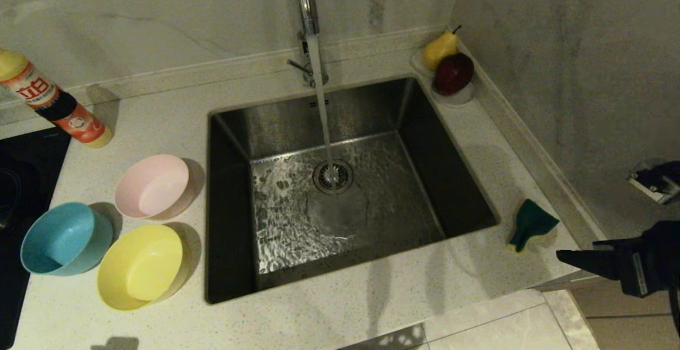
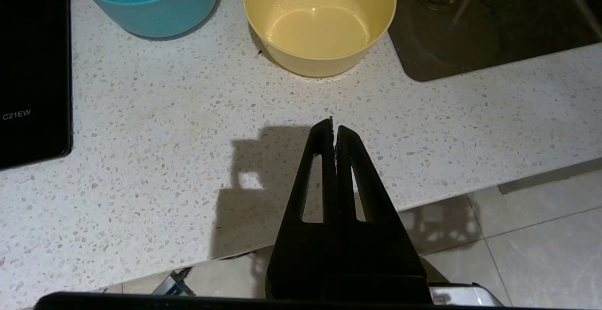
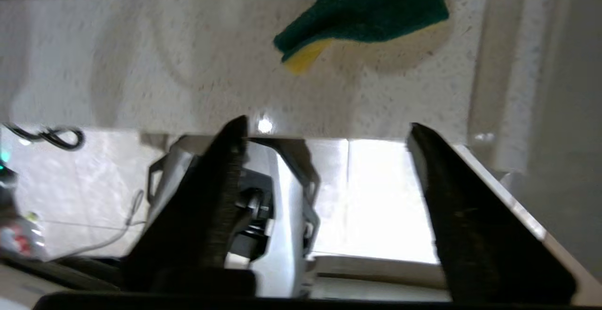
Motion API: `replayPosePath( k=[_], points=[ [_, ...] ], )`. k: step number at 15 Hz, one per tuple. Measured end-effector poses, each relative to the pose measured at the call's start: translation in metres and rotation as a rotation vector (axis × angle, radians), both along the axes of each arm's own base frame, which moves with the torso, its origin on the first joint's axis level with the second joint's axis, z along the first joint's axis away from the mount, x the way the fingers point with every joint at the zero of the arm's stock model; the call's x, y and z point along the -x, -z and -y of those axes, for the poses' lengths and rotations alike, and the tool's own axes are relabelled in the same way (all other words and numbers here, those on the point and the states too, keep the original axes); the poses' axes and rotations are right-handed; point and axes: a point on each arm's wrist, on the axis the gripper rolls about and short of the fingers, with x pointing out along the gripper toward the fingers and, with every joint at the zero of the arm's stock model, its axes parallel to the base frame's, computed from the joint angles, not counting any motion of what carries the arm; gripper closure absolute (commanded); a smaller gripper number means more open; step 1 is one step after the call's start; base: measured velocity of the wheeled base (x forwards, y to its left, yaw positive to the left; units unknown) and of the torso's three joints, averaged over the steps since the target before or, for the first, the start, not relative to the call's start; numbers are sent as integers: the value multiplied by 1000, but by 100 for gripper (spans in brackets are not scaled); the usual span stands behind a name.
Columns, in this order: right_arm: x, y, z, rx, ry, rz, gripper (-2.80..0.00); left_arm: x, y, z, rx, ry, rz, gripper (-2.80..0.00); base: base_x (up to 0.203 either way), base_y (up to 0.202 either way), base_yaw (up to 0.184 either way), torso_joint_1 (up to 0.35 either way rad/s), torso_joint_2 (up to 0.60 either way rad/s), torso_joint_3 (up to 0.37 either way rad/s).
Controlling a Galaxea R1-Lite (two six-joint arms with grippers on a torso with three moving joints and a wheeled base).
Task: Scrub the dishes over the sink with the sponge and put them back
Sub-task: Pick up a bowl and the sponge
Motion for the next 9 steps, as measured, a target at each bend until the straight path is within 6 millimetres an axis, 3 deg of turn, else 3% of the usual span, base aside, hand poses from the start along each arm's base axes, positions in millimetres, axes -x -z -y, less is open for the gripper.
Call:
replayPosePath(
  k=[9],
  points=[
    [-17, 17, -3, -22, 28, -45, -280, 0, 0, 0, 0, 0, 0, 0, 0, 0, 0, 0, 0, 0]
  ],
)
